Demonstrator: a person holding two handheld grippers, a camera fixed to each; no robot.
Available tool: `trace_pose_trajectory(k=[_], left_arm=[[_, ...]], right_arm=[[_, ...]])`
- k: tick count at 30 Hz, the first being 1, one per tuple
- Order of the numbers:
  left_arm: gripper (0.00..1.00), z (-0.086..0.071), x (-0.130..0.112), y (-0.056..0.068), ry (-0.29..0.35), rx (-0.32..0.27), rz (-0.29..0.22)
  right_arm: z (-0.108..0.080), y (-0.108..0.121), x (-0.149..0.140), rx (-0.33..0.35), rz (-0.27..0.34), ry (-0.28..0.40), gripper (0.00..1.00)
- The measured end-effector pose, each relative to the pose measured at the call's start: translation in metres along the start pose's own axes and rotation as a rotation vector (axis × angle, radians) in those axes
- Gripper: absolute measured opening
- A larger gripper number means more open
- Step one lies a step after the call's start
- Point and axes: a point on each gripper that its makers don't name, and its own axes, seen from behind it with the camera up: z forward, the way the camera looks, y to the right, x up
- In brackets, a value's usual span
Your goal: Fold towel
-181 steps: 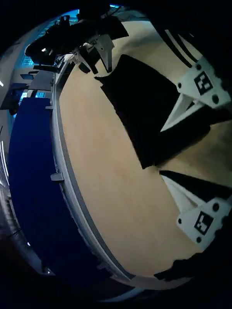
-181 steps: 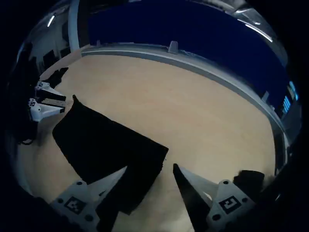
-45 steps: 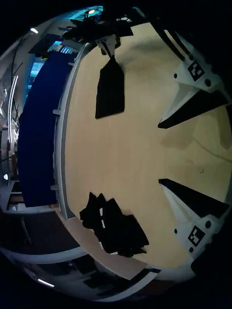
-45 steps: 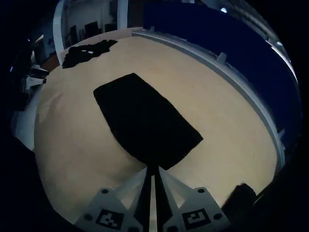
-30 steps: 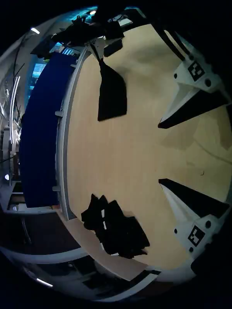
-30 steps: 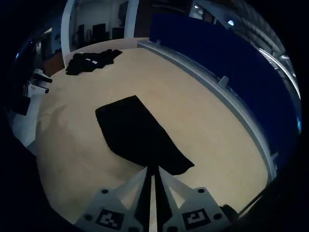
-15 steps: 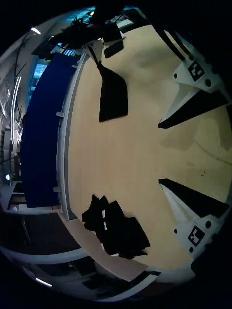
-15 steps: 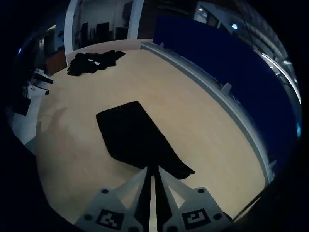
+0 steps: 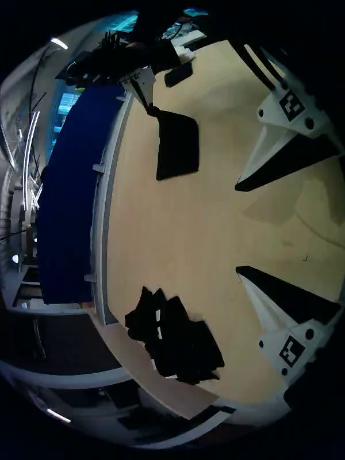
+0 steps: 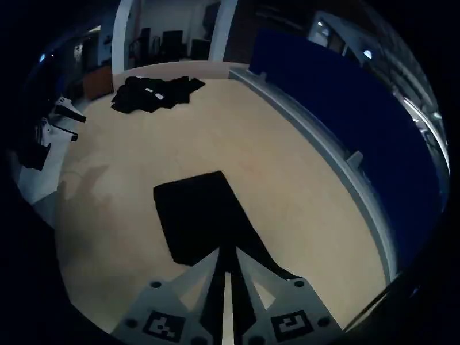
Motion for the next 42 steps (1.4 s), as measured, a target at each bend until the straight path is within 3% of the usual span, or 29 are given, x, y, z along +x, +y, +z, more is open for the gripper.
trace_pose_trajectory(k=[12, 18, 21, 31, 34, 38, 42], left_arm=[[0.96, -0.009, -0.008, -0.004, 0.012, 0.011, -0.045], [0.96, -0.01, -0.014, 0.001, 0.014, 0.01, -0.079], [0.96, -0.01, -0.017, 0.001, 0.014, 0.008, -0.089], [0.96, -0.009, -0.023, -0.003, 0.006, 0.008, -0.097], [0.96, -0.009, -0.025, -0.004, 0.004, 0.008, -0.098], [0.96, -0.009, -0.026, -0.004, 0.003, 0.007, -0.097], [0.96, -0.008, -0.027, -0.003, 0.0, 0.005, -0.098]], right_arm=[[0.071, -0.063, 0.049, 0.127, -0.115, -0.007, 0.05], [0.117, -0.103, 0.045, 0.199, -0.124, -0.055, 0.05], [0.131, -0.114, 0.036, 0.216, -0.116, -0.079, 0.05], [0.134, -0.114, 0.039, 0.219, -0.103, -0.081, 0.06], [0.132, -0.113, 0.039, 0.211, -0.105, -0.08, 0.17], [0.129, -0.11, 0.038, 0.201, -0.107, -0.075, 0.47], [0.126, -0.108, 0.037, 0.194, -0.106, -0.069, 0.61]])
